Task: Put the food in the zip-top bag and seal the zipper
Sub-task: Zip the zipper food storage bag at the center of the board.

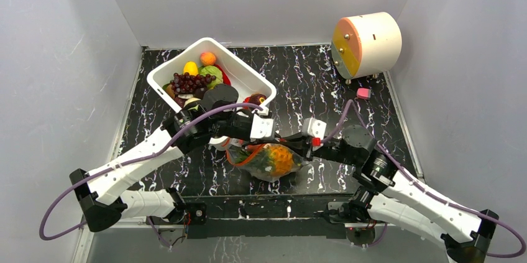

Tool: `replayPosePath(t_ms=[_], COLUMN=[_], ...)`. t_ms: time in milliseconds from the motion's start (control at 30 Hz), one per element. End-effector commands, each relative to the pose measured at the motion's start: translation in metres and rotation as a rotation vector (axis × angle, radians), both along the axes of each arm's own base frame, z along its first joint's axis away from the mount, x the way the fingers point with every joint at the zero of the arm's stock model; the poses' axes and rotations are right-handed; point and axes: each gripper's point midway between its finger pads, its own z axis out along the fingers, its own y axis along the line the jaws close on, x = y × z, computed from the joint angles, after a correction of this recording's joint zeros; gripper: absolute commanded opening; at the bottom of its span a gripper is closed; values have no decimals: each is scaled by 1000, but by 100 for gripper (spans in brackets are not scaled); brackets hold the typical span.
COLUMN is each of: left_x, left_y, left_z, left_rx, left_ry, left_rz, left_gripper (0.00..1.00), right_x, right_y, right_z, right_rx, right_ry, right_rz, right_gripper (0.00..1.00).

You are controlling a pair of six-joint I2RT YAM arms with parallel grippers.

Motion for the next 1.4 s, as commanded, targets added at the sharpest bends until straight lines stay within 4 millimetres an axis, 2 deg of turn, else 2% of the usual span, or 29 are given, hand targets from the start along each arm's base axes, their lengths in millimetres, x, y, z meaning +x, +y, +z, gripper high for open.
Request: replayPosePath(t_ms=[0,200,467,600,800,833,900,933,967,1200,1367], left_x=[5,9,8,10,-3,-3,-3,-3,-3,-5,-5], left_y=[17,20,30,36,30,30,29,29,28,23,21], left_z=[0,-8,-25,-34,-34,-34,-34,-34,-34,-34,-33], left_rx=[19,50,96,91,58,54,52,54,54,32,22], left_ry=[-50,-39,-1,39,101,98,91,89,86,80,72], left_rz=[70,103,150,209,163,160,152,146,140,110,99], left_gripper=[0,0,0,0,0,0,0,0,0,0,0], right_x=[-11,-23,-20,-23,-27,-28,-31,-33,-34,-18,-11], right_y=[-16,-25,-38,-41,-37,-34,-28,-25,-22,-5,13], right_z=[63,65,73,69,56,55,53,53,53,40,24], right_rx=[188,261,286,312,296,278,233,213,196,68,-48], right_ry=[-121,-142,-155,-137,-95,-82,-59,-54,-58,-161,-167], right_rz=[-15,4,-58,-58,-31,-15,22,45,62,86,150], right_gripper=[0,0,0,0,0,3,30,37,40,41,41])
